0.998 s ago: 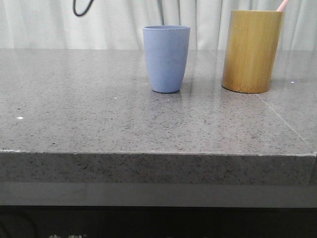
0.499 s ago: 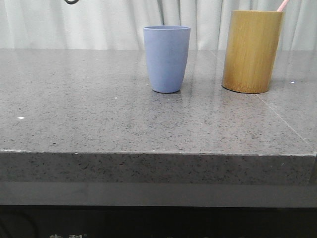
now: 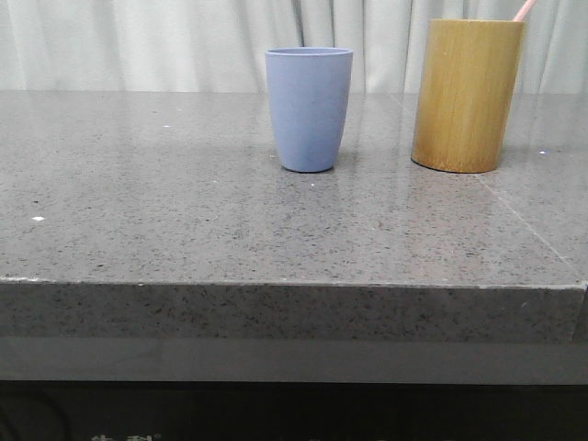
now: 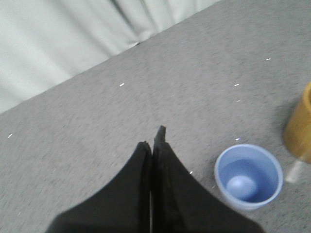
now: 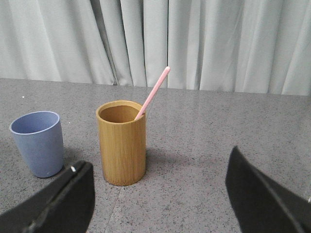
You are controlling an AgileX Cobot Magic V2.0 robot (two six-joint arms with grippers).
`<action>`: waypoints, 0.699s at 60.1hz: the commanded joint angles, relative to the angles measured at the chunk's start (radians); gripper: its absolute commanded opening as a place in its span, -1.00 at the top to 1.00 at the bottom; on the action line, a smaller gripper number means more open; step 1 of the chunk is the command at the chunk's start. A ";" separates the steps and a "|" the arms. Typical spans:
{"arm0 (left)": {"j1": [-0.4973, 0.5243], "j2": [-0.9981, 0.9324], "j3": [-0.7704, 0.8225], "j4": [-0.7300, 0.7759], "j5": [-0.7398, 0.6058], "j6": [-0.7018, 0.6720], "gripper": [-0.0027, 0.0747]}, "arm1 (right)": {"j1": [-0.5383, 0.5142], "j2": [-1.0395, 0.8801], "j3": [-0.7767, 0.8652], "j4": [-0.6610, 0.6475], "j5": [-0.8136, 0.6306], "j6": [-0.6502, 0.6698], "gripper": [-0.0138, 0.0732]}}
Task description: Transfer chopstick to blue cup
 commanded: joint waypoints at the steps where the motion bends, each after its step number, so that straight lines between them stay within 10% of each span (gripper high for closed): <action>1: 0.053 -0.127 0.095 -0.014 -0.007 -0.024 0.98 | 0.000 0.019 -0.034 -0.006 -0.082 -0.008 -0.63; 42: 0.214 -1.036 1.336 -0.067 -0.619 -0.197 0.98 | 0.000 0.019 -0.034 -0.006 -0.071 -0.008 -0.63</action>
